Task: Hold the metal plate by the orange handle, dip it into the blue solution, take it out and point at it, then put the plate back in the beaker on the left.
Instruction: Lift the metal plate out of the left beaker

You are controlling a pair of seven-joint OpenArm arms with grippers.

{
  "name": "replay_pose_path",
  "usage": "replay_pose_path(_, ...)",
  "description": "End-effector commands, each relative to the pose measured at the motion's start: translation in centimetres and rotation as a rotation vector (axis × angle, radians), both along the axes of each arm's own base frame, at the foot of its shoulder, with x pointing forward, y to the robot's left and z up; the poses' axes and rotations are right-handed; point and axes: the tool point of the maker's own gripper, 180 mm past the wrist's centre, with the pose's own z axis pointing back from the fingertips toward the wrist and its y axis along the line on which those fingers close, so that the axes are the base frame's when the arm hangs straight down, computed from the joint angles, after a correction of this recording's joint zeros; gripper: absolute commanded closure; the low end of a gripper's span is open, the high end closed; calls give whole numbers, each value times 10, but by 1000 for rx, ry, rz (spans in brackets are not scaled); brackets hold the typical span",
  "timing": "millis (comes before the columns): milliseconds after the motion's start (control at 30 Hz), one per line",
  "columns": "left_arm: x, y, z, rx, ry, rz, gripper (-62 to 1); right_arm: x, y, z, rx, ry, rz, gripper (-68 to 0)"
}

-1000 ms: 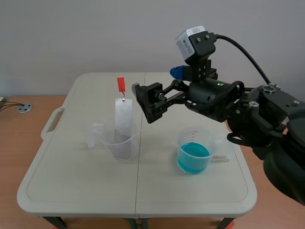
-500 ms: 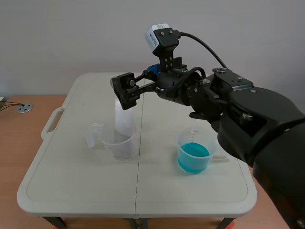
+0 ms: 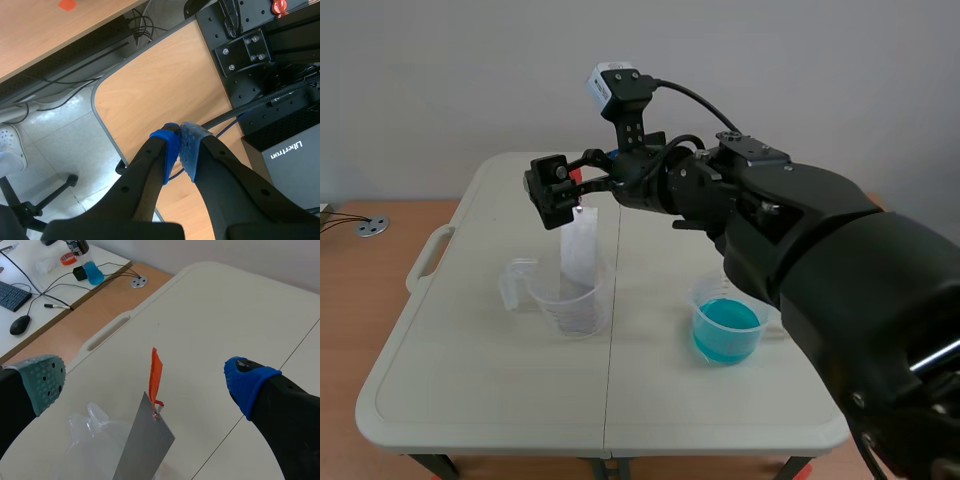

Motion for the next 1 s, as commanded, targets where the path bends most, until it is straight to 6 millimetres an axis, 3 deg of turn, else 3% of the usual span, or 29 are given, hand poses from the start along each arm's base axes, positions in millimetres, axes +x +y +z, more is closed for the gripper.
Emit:
replay_pose_path(0,0,-5,2,-18,-5,1,-21,8,9,27,46,-53,19,-663)
replay_pose_path(233,0,-5,2,-18,-5,0,-21,8,16,26,48,-37,33,-662)
replay_pose_path(367,0,-5,2,-18,-5,0,-21,6,17,24,52,-13,37,-574)
replay_pose_path(467,0,-5,2,-18,-5,0,-21,5,17,22,55,11,40,-567)
replay_pose_path(967,1,-5,2,-19,-8,1,-21,-1,21,18,70,81,67,-366)
